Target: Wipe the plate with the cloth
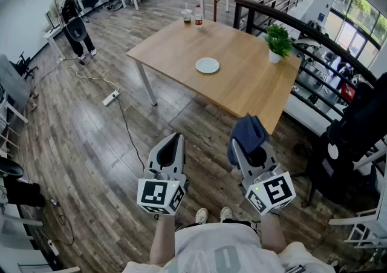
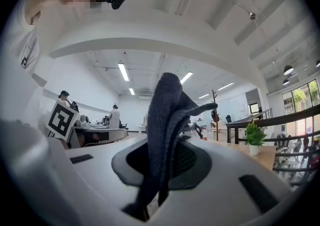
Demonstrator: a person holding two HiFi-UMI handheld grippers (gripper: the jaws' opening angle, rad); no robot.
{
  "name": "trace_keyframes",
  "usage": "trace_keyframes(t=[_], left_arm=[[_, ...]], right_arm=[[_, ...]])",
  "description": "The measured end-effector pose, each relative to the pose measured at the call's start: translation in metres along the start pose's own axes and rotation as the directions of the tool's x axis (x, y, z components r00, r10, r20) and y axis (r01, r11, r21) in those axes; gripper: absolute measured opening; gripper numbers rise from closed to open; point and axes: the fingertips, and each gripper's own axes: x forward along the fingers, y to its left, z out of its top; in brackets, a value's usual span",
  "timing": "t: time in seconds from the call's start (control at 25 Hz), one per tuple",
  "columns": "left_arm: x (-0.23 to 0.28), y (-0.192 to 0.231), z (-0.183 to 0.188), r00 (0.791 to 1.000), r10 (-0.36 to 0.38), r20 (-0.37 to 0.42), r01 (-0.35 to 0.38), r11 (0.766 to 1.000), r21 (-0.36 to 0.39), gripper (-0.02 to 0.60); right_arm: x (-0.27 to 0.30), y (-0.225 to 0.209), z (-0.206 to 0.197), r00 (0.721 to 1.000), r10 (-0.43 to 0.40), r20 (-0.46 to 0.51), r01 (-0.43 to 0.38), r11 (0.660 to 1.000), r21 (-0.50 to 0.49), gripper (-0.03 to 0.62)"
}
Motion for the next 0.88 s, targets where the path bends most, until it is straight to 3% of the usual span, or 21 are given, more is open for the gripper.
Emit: trace_keyframes(t=[0.32,0.6,0.88], left_arm=[[0.015,-0.011,-0.003,1.000,0.003,-0.004,-0.003,1.000,0.023,0.007],[0.034,-0.031,0.011,1.000,-0.008,0.023,0.006,0.998,0.070,0.006],[0.051,-0.058,0.006,1.000,0.008,0.007,-0.008,0.995,0.100,0.006]], right_arm=[[-0.002,-0.017,-0.009,1.000,0.010,-0.005,-0.010,1.000,-0.002,0.052],[-0.011,-0.029,0.001,1.000,0.017,0.018,-0.015,0.991,-0.130,0.052],[-0.031,-0.070,-0.009,1.000,0.009,0.030,-0.007,0.999,-0.052,0.052]])
